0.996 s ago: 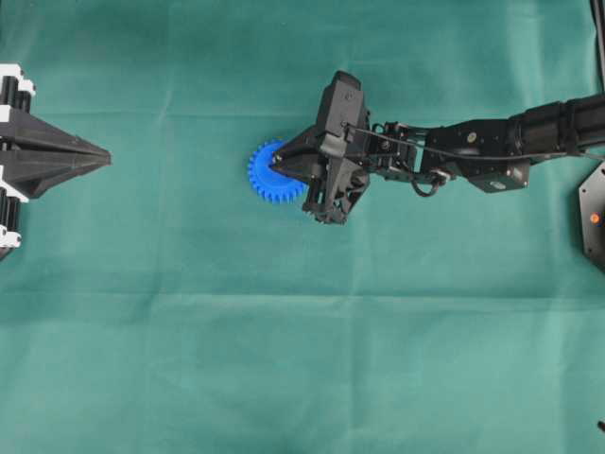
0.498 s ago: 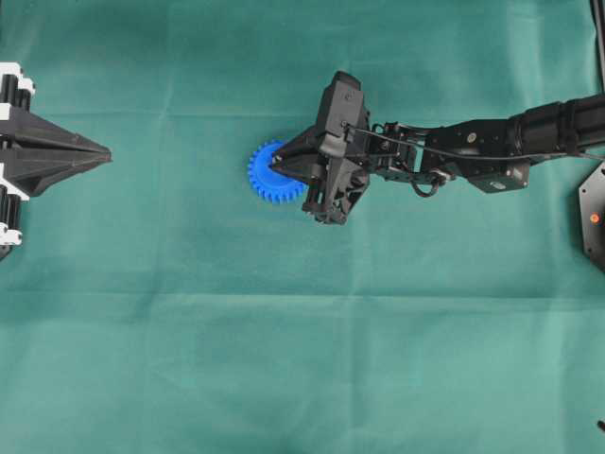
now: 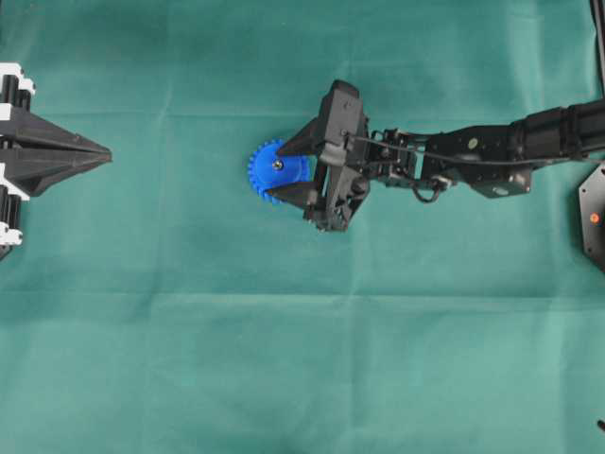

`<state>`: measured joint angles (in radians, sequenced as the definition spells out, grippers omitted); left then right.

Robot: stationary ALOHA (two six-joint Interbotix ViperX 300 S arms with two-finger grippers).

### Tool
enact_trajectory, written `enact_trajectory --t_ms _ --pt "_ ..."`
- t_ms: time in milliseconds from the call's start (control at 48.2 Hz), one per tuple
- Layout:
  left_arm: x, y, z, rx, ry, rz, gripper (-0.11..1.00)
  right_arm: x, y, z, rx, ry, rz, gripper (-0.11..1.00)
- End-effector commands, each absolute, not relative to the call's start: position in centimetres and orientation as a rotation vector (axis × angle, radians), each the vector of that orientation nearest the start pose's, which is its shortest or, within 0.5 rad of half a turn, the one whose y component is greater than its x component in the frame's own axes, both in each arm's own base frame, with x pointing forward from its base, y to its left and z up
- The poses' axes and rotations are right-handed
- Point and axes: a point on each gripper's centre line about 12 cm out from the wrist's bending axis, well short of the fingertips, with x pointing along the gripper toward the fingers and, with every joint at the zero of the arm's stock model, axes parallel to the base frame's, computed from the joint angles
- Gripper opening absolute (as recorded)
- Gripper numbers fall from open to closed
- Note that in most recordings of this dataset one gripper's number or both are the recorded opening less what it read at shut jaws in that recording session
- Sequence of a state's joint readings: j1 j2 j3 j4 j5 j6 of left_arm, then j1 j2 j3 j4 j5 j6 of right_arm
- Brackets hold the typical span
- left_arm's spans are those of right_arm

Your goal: Insert the shaft placed at a random location into the center hole of the medium gear at another random location.

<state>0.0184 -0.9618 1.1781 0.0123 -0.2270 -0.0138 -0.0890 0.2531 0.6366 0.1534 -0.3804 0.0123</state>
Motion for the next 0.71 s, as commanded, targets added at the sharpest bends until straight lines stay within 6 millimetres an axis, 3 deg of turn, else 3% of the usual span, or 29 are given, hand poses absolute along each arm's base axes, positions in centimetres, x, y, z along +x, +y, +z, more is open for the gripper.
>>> enact_trajectory --t_ms 0,104,394,685 --pt "20.2 0.4 29.2 0.001 -0.026 0.018 0.00 42.4 -4.5 13.9 0.163 0.434 -0.179 0.73" --pt "20.2 0.4 29.2 0.000 -0.026 0.018 0.00 42.1 -4.5 15.1 0.160 0.411 -0.176 0.65" --pt "20.2 0.4 29.3 0.000 -0.029 0.018 0.00 40.7 -4.3 17.8 0.153 0.387 -0.166 0.65" --pt "20.1 0.4 29.3 0.000 -0.031 0.018 0.00 39.7 -4.1 19.1 0.152 0.383 -0.161 0.65"
